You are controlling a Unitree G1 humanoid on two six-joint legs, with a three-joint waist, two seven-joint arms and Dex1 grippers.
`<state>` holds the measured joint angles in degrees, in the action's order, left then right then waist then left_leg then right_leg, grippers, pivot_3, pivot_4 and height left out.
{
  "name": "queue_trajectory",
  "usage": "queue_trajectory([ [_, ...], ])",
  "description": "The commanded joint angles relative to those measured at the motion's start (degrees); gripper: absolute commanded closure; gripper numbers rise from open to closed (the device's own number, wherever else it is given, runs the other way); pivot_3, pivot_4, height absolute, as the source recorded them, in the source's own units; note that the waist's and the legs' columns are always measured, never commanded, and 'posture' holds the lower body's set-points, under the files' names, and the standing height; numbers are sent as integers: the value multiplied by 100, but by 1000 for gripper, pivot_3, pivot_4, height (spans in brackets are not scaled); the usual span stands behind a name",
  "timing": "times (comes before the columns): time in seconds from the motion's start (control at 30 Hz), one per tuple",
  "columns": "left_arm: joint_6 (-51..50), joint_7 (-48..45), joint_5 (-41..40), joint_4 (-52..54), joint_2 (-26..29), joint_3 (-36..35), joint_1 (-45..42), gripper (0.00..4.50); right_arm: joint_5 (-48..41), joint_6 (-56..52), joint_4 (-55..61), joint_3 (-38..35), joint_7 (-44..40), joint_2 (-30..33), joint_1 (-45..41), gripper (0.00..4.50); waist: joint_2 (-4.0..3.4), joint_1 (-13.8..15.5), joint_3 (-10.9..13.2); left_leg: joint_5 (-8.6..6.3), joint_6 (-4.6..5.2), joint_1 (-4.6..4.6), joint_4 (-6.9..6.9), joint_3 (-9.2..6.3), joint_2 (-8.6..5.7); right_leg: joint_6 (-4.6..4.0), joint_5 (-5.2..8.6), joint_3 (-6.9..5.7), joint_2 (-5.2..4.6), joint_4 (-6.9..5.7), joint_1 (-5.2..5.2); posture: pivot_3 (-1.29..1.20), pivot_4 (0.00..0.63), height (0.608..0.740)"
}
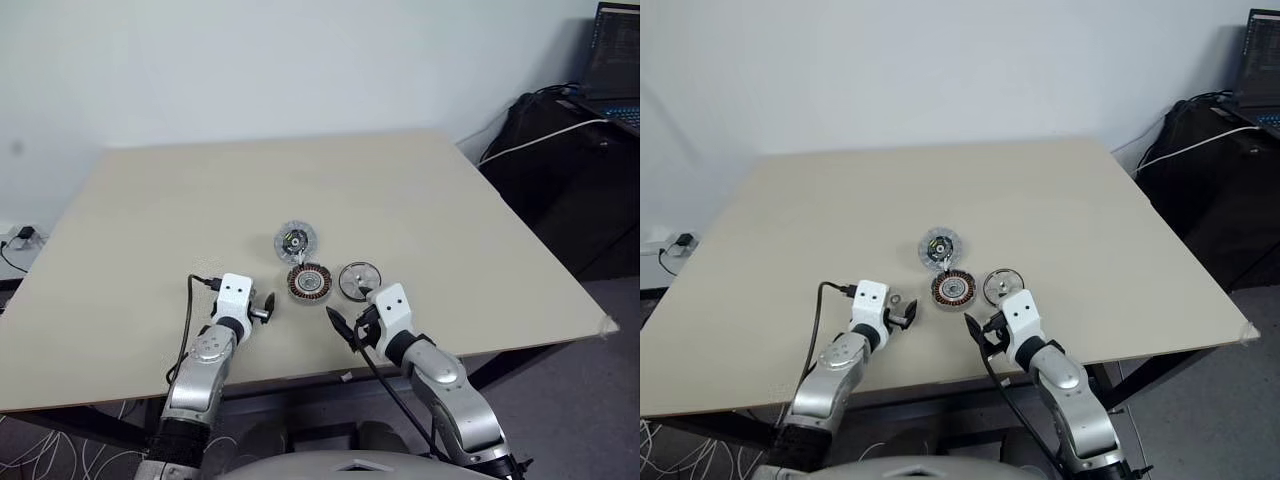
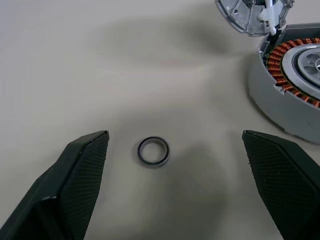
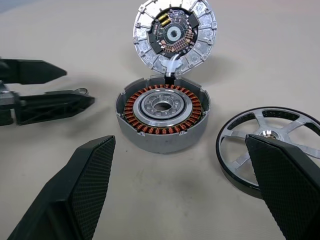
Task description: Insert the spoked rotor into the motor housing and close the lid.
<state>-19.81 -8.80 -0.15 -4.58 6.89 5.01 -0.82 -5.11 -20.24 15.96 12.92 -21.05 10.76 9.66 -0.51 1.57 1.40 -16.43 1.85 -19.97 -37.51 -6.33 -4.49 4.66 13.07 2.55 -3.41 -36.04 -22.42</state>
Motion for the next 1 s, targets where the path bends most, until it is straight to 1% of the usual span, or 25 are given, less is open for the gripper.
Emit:
queue_trajectory([
  [0.03,-121,118,68,-108,5,-79,-260,0,-74,116,156,-72,24,-32,-64,24,0,-2,0,0,0,0,0,0,0,0,0,0,0,0,0,0,0,740],
  [0.2,-233,216,-10,-287,-32,-211,-390,0,-76,118,151,-51,25,-52,-85,24,0,-3,0,0,0,0,0,0,0,0,-1,0,1,0,0,0,0,740],
  [0.53,-288,-28,-191,-683,-62,-308,-574,0,-79,137,144,-44,13,-66,-100,24,0,2,-1,1,-1,0,0,0,0,2,-2,0,0,-1,1,0,0,740],
  [0.63,-273,-67,-165,-892,-74,-301,-686,0,-76,139,146,-46,12,-66,-104,24,-2,7,-5,2,-2,1,0,0,0,3,-3,0,0,-1,2,0,0,740],
  [0.8,-287,4,117,-1152,-2,-126,-882,0,-67,148,149,-50,19,-65,-107,24,-13,32,-15,7,-10,6,-2,-1,-2,13,-9,-1,-1,-2,10,0,0,740],
  [1.0,-352,48,244,-1241,3,-56,-956,0,-56,152,162,-66,56,-84,-101,24,-13,35,-15,11,-27,14,-5,-1,-3,21,-14,0,-2,-2,23,0,0,740],
])
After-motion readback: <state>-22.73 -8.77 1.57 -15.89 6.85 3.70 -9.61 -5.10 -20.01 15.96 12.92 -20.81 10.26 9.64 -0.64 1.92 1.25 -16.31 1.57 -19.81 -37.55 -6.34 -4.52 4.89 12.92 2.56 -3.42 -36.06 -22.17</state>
